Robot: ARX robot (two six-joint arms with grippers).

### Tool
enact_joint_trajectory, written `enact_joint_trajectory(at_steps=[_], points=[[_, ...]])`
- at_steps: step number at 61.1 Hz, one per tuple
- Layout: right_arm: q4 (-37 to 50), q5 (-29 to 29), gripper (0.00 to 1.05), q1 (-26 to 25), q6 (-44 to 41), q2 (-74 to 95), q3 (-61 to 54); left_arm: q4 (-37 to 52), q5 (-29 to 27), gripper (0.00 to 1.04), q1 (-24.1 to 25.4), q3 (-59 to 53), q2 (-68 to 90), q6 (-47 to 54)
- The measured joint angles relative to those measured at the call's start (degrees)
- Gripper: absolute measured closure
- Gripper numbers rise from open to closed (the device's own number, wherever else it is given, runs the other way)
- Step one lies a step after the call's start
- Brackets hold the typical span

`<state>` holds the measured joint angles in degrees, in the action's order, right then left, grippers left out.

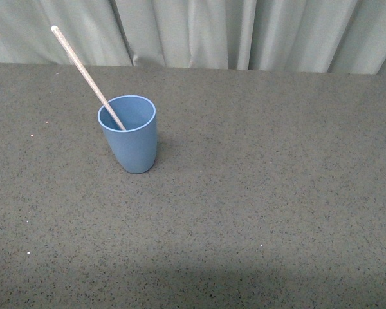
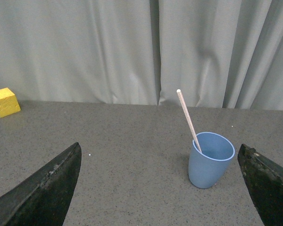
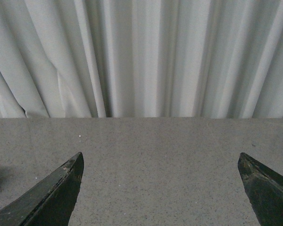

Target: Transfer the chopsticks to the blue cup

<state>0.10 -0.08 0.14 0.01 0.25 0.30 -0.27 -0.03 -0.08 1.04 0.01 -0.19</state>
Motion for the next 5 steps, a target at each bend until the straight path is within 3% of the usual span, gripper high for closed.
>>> enact_joint_trajectory(at_steps=[5], points=[[0.0, 0.0, 0.09, 0.0, -0.02, 0.0, 0.0, 0.0, 0.0, 0.07, 0.0, 0.0, 0.0, 0.0]])
